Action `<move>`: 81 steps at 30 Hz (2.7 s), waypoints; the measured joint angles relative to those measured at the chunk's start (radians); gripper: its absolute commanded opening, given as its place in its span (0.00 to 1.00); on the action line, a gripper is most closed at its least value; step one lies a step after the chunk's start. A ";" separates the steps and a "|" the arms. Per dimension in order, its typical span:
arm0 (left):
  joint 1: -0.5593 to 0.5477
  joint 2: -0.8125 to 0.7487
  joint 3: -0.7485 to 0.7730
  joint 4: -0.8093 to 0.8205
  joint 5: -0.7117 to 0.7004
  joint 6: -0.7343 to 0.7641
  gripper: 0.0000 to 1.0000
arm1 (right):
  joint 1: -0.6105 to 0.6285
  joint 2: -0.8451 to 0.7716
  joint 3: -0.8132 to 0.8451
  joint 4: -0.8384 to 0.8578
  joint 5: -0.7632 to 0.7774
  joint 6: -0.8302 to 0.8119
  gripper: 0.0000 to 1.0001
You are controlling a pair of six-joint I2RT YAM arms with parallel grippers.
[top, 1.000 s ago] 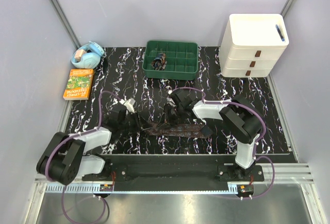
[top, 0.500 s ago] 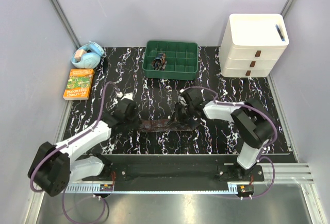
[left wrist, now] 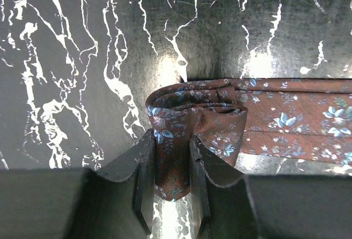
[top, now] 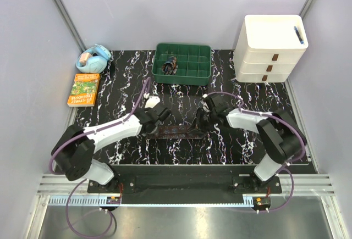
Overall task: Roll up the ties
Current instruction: Roll the tie at the center of the board.
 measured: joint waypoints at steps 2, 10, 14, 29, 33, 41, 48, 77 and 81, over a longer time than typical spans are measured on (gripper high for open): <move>-0.011 0.019 0.012 -0.018 -0.019 -0.001 0.21 | 0.000 0.046 0.001 0.006 0.001 -0.004 0.13; -0.055 0.072 0.095 -0.099 -0.081 0.000 0.21 | 0.000 0.114 -0.002 0.032 0.007 -0.004 0.13; -0.066 0.103 0.127 -0.123 -0.104 0.006 0.20 | -0.001 0.113 -0.030 0.083 -0.008 0.010 0.13; -0.150 0.328 0.325 -0.269 -0.246 0.013 0.19 | 0.012 -0.055 -0.261 0.177 -0.035 0.091 0.14; -0.200 0.387 0.372 -0.317 -0.291 -0.002 0.19 | 0.014 -0.092 -0.262 0.148 -0.031 0.092 0.15; -0.265 0.515 0.447 -0.401 -0.365 -0.026 0.19 | -0.006 -0.352 -0.238 -0.060 0.032 0.052 0.18; -0.285 0.590 0.527 -0.450 -0.376 -0.031 0.20 | -0.037 -0.557 -0.223 -0.233 0.098 0.030 0.18; -0.314 0.724 0.678 -0.469 -0.280 -0.102 0.53 | -0.038 -0.708 -0.171 -0.410 0.122 0.034 0.18; -0.318 0.716 0.656 -0.436 -0.261 -0.094 0.60 | -0.038 -0.709 -0.170 -0.422 0.122 0.034 0.18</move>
